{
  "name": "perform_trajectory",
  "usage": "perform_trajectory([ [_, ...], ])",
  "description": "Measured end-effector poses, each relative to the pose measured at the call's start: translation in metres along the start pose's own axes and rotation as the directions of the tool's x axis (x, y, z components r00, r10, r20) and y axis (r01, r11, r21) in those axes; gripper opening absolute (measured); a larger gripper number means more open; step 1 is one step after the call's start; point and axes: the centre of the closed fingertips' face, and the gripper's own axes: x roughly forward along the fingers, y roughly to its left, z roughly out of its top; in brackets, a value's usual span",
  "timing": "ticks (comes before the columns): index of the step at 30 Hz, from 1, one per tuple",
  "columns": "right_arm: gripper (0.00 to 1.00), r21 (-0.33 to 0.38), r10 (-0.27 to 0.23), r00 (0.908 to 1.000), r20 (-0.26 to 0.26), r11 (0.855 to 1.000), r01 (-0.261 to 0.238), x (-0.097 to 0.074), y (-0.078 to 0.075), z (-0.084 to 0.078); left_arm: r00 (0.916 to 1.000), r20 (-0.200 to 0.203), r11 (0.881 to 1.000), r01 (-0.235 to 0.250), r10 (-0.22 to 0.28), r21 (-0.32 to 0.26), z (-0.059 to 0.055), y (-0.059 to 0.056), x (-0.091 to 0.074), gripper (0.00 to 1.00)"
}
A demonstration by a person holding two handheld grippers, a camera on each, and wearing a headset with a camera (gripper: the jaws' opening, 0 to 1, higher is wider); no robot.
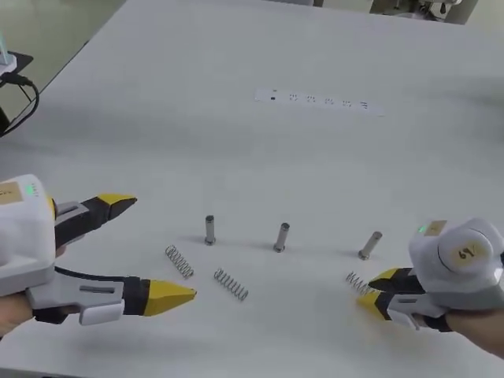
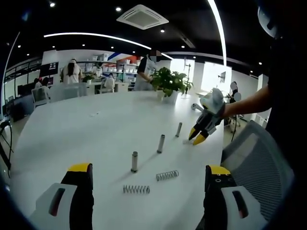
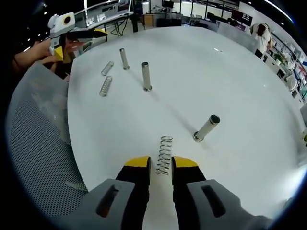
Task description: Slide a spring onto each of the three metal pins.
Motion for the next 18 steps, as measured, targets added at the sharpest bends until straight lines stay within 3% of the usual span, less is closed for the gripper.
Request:
perform_trajectory([
  [18,0.08,-0.005,-0.007,0.9996,-0.027,1.0,0.007,0.0028,-0.001,-0.004,1.0,0.005,1.0,0.004,-0.004,-0.013,-0.001,-0.0009,-0.0015,0.94],
])
